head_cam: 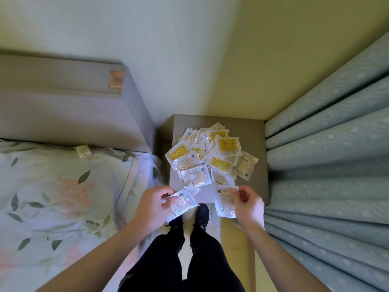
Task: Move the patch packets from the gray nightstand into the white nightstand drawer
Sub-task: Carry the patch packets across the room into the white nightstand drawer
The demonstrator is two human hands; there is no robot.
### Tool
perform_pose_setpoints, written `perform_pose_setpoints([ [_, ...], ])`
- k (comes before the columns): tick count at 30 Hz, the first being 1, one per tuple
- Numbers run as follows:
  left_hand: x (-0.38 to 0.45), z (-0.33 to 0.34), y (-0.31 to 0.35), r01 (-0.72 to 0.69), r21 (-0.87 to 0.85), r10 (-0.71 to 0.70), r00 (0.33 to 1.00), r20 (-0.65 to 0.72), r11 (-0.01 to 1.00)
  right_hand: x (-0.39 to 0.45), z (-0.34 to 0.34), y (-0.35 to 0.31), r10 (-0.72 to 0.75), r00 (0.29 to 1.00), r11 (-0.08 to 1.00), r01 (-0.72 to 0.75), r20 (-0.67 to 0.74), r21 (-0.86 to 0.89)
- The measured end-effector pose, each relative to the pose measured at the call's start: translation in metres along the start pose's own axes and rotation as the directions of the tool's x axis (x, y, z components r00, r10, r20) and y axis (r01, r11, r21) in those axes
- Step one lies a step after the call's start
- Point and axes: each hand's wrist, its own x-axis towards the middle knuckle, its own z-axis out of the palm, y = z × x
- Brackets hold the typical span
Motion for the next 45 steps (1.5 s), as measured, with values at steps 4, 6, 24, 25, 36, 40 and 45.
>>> perform_pose_setpoints([
  [4,-0.027,-0.032,0.024,-0.066,0.039,0.068,0.997,-0.038,0.997,-0.034,-0.024,-0.021,-0.075,0.997,0.997,0.075,-0.021,0.012],
  [6,-0.041,-0.044,0.033,-0.086,0.075,0.089,0.995,-0.040,0.993,-0.053,-0.034,-0.027,-0.118,0.993,0.993,0.118,-0.019,0.014],
  [24,-0.288,-0.008,0.105,-0.011,0.040,0.027,0.900,-0.436,0.999,-0.182,-0.143,-0.001,-0.645,0.753,0.764,0.632,0.132,0.130],
  [25,-0.305,-0.002,0.105,0.015,0.030,0.000,0.891,-0.454,0.999,-0.190,-0.148,0.005,-0.654,0.740,0.756,0.638,0.154,0.142],
  [36,-0.469,0.021,0.106,0.147,0.011,-0.111,0.790,-0.603,0.989,-0.293,-0.187,0.042,-0.714,0.624,0.697,0.676,0.316,0.239],
  [40,-0.522,0.027,0.097,0.170,-0.003,-0.132,0.754,-0.644,0.985,-0.338,-0.191,0.058,-0.740,0.565,0.663,0.703,0.364,0.256],
  [45,-0.628,0.038,0.071,0.218,-0.039,-0.180,0.679,-0.712,0.975,-0.415,-0.176,0.090,-0.755,0.476,0.620,0.742,0.451,0.256],
])
